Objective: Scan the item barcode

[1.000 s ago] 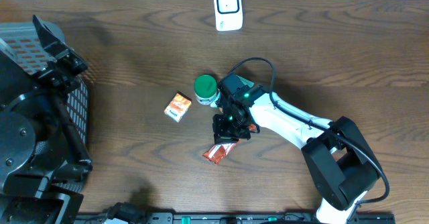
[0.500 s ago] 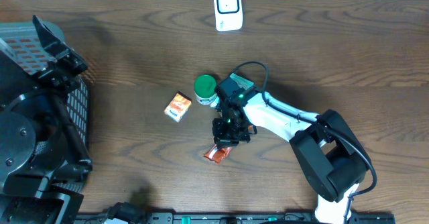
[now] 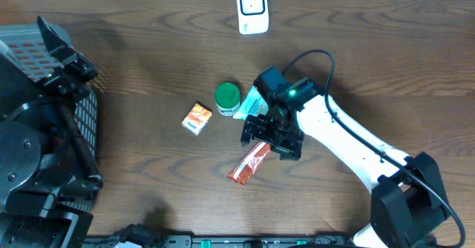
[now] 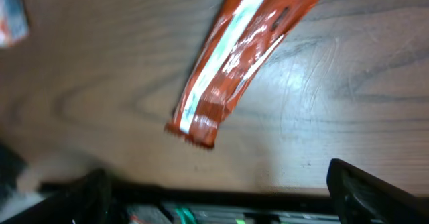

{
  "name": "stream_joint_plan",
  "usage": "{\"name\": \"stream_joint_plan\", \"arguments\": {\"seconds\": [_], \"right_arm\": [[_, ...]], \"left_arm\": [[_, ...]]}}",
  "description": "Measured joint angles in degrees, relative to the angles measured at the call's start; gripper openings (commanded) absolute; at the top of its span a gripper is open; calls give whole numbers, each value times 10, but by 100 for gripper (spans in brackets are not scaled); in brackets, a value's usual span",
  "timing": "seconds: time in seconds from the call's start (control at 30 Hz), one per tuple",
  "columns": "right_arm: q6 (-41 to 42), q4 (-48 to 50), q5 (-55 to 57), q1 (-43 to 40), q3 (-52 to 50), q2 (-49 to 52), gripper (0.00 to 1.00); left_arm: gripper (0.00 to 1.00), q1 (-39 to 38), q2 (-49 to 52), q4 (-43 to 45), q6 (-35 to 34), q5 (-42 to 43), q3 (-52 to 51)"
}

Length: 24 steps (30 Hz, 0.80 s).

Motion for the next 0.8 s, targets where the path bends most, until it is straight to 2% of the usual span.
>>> {"name": "stream_joint_plan", "arguments": {"seconds": [0.1,0.27,0.37,0.57,0.8], "right_arm": [[65,71,9,0,-62,7,86],[138,166,40,0,-128,16,87],[160,175,62,0,-131,16,84],[195,211,89,3,-164,15,72],[233,299,101,34,-206,-13,60]], "left_arm": [[98,0,1,0,0,0,0],[98,0,1,0,0,0,0],[97,0,1,0,0,0,0],[98,0,1,0,0,0,0],[98,0,4,0,0,0,0]]}}
